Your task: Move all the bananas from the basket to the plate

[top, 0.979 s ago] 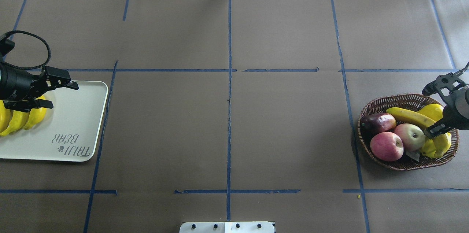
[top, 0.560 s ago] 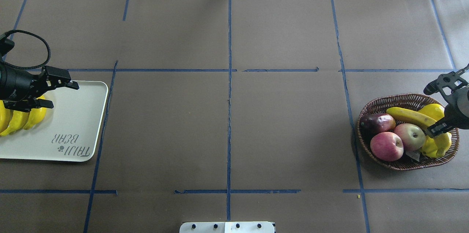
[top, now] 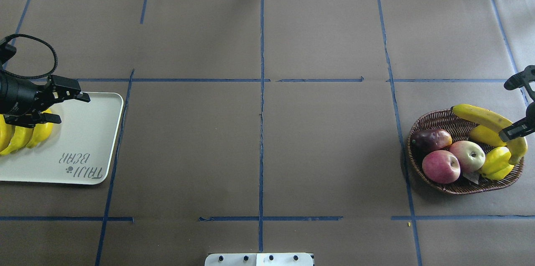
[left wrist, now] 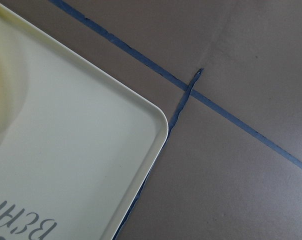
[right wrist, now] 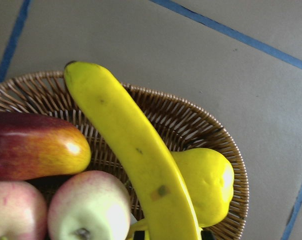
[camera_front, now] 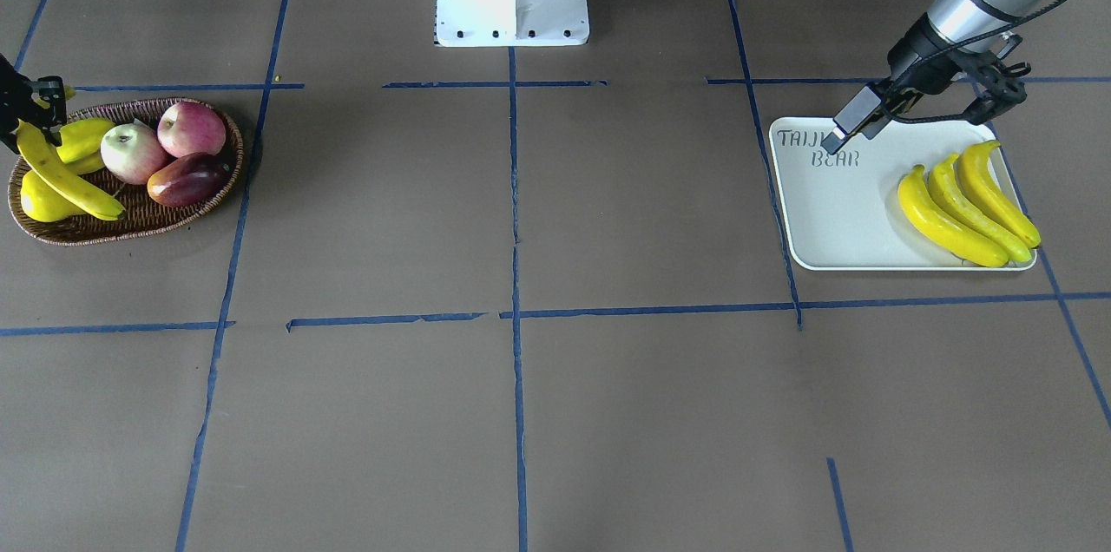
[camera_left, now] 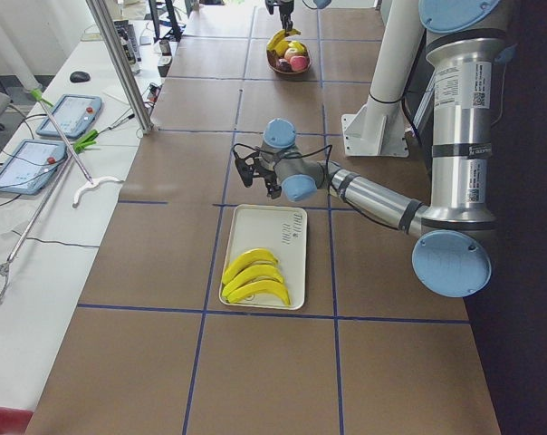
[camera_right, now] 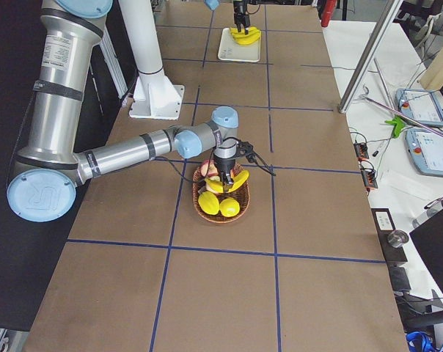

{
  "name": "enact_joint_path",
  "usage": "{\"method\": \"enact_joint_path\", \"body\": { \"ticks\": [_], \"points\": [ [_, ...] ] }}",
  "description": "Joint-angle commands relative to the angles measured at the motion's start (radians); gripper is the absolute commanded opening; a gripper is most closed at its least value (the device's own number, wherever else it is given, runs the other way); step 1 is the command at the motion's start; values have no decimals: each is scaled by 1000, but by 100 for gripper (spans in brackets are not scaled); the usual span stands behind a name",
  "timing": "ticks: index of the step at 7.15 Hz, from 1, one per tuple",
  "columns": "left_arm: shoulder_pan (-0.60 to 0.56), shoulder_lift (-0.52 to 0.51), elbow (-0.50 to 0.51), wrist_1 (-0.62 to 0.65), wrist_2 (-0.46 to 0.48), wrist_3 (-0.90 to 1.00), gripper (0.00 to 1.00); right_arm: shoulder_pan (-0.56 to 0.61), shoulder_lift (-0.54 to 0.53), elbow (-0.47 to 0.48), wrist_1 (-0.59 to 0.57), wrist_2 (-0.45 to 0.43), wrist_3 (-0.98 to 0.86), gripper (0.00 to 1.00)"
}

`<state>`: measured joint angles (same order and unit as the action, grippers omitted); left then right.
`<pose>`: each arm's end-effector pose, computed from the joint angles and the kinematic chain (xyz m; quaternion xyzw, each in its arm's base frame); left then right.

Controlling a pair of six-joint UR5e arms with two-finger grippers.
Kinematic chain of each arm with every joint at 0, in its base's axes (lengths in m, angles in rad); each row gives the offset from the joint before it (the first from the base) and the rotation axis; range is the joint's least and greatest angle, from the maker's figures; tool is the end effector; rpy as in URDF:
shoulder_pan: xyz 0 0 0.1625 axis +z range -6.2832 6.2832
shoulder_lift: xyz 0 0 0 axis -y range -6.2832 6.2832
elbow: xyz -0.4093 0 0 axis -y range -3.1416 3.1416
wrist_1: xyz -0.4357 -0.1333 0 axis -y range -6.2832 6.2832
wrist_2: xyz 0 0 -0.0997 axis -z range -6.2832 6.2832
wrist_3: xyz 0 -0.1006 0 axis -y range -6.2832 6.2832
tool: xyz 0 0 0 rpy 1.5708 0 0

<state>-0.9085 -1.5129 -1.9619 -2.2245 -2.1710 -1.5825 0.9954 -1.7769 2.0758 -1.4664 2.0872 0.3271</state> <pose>0.2547 -0.4510 0.3912 -0.0384 0.5206 -0.2481 0.8160 -0.1794 -0.4303 0.4762 0.0652 -0.3096 -0.1680 0.9336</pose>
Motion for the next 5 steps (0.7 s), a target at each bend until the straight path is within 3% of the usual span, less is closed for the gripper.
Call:
{"method": "enact_joint_path", "body": {
  "ticks": [1,3,5],
  "points": [
    [19,-29,0,-21,-1,-1,100,6,87,17,0,88,3,0],
    [57,-121,1,-29,2,-23,100,3,218,6,8,154,-3,1],
    [80,-162,1,-11,31,-57,100,-79,400,-34,6,151,7,1]
  ]
}}
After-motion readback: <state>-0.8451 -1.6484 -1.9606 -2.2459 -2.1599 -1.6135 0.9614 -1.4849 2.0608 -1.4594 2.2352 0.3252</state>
